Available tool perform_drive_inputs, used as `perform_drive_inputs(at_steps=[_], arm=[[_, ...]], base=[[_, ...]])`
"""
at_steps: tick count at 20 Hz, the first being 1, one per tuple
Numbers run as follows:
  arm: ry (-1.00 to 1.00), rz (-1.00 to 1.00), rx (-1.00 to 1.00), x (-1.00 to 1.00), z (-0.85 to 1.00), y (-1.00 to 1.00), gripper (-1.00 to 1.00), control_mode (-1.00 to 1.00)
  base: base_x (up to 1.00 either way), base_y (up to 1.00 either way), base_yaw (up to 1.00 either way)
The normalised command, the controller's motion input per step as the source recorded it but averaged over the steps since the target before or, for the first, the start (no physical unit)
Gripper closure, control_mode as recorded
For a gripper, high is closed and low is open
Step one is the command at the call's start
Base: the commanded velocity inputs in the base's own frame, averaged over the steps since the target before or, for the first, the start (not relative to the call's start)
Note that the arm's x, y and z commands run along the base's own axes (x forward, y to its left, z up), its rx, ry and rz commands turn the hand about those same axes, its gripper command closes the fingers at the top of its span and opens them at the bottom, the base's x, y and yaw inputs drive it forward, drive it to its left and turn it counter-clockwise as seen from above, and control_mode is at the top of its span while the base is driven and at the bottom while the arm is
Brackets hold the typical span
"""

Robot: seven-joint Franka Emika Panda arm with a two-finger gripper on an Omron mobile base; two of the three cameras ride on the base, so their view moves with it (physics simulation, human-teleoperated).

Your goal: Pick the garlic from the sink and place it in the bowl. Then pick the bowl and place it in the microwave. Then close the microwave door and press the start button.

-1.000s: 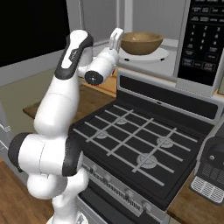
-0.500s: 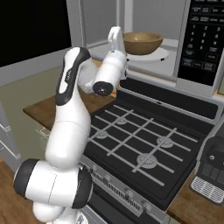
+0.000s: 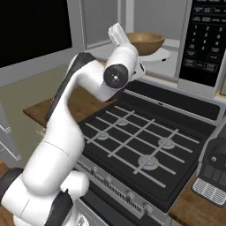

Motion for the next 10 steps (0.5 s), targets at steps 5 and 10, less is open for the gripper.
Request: perform_drive_inputs(at_steps=[5, 10], arm=[[0.53, 0.00, -0.34, -1.00, 0.00, 0.20, -1.00, -1.00], [0.18, 0.05, -0.31, -1.00, -0.50, 0.61, -1.00, -1.00]], base=[[0.00, 0.00, 0.00], [0.00, 0.00, 0.00]])
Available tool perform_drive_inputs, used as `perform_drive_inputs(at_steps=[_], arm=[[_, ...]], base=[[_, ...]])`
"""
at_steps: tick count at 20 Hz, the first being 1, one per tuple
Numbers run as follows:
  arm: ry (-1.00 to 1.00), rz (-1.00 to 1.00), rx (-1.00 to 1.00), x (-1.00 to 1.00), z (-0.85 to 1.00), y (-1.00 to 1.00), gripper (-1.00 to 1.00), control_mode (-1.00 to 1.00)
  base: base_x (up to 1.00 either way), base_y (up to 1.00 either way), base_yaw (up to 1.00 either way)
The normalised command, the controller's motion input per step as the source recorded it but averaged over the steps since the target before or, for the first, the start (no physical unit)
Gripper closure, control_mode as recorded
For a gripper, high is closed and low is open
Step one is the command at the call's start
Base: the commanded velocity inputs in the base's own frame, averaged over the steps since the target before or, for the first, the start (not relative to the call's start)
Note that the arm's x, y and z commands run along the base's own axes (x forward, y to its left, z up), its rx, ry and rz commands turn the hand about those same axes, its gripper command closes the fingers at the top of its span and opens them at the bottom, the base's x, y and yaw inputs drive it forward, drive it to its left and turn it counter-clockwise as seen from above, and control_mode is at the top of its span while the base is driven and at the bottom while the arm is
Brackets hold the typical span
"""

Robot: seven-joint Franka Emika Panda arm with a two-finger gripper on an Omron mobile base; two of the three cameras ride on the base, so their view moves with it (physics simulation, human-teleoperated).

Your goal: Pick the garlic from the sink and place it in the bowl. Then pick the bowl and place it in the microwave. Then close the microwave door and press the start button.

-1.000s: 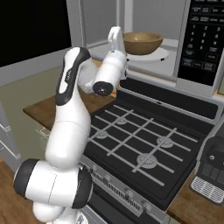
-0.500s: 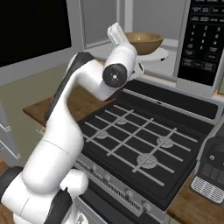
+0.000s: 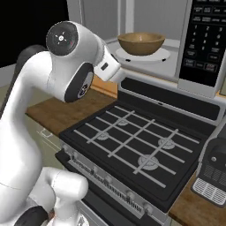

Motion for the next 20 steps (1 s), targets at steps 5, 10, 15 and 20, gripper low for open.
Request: perform_drive_inputs(at_steps=[5, 10, 15, 20], arm=[[0.01, 0.12, -0.20, -0.86, -0.92, 0.85, -1.00, -1.00], [0.17, 0.00, -0.23, -0.20, -0.21, 1.00, -1.00, -1.00], [0.05, 0.00, -0.19, -0.49, 0.00, 0.96, -1.00, -1.00], [-0.06, 0.00, -0.01, -0.57, 0.00, 0.95, -1.00, -1.00]], base=[[0.00, 0.00, 0.00], [0.00, 0.00, 0.00], [0.00, 0.00, 0.00], [0.00, 0.00, 0.00]])
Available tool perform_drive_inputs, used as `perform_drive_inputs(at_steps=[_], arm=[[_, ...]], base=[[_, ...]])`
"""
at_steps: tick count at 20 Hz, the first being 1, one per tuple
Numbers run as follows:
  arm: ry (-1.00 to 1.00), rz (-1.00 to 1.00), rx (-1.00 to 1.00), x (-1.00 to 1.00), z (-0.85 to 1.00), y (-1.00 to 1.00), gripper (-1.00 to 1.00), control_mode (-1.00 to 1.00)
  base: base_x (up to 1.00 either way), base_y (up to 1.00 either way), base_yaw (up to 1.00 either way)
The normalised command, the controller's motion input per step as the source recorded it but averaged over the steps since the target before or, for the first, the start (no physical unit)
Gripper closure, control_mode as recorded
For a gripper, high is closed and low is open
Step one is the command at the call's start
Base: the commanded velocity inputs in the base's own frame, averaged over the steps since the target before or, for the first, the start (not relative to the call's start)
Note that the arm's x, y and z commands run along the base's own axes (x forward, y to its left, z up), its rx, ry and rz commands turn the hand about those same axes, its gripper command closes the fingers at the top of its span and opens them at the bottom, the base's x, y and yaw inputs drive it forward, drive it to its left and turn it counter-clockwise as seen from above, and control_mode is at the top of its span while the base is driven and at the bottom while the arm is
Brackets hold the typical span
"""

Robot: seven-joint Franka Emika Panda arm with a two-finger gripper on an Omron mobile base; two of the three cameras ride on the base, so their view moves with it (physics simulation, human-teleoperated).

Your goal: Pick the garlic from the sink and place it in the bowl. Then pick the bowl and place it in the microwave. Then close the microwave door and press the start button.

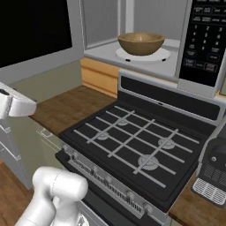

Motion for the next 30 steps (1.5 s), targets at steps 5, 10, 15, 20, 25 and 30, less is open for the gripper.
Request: perform_drive_inputs(at_steps=[5, 10, 15, 20, 25, 30], arm=[[-0.17, 0.00, 0.00, -0.41, 0.00, 0.93, -1.00, -1.00], [-0.23, 0.00, 0.00, -0.07, 0.00, 0.98, -1.00, -1.00], [-0.19, 0.00, 0.00, -0.05, 0.00, 1.00, -1.00, -1.00], [-0.14, -0.01, 0.00, -0.02, -0.13, 0.96, -1.00, -1.00], [-0.18, -0.07, 0.00, 0.09, -0.35, 0.99, -1.00, -1.00], [-0.27, -0.14, -0.05, 0.41, -0.23, 0.99, -1.00, -1.00]], base=[[0.00, 0.00, 0.00], [0.00, 0.00, 0.00], [0.00, 0.00, 0.00], [0.00, 0.00, 0.00], [0.00, 0.00, 0.00], [0.00, 0.00, 0.00]])
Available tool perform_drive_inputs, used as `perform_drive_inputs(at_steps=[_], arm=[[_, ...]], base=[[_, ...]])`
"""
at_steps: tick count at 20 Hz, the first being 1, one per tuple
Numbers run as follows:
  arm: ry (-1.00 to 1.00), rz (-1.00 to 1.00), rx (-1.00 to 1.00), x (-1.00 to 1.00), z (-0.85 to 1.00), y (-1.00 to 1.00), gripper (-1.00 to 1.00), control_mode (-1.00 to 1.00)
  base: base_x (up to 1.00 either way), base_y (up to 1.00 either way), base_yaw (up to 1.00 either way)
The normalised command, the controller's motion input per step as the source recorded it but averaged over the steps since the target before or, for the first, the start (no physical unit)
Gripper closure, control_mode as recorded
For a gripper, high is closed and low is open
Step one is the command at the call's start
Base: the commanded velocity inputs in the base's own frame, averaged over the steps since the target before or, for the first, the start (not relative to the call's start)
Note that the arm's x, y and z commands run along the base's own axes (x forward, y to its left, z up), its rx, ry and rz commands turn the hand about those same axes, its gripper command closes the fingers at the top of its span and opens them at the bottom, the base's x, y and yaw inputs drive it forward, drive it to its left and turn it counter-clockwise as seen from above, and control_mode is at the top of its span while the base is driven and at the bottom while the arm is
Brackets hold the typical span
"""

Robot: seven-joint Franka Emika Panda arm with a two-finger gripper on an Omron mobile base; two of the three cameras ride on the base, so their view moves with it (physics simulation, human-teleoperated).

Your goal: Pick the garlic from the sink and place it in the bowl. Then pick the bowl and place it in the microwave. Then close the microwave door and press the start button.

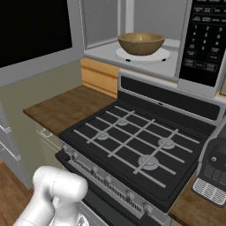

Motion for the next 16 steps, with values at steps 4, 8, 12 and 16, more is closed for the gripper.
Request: perform_drive_inputs(at_steps=[4, 8, 12, 16], arm=[[-0.16, -0.17, 0.00, 0.81, -0.30, 0.90, -1.00, -1.00], [-0.02, -0.14, 0.00, 0.87, -0.38, 0.66, -1.00, -1.00], [-0.15, -0.16, 0.07, 0.67, -0.52, 0.35, -1.00, -1.00], [-0.36, -0.15, 0.00, 0.52, -0.02, 0.16, -1.00, -1.00]], base=[[0.00, 0.00, 0.00], [0.00, 0.00, 0.00], [0.00, 0.00, 0.00], [0.00, 0.00, 0.00]])
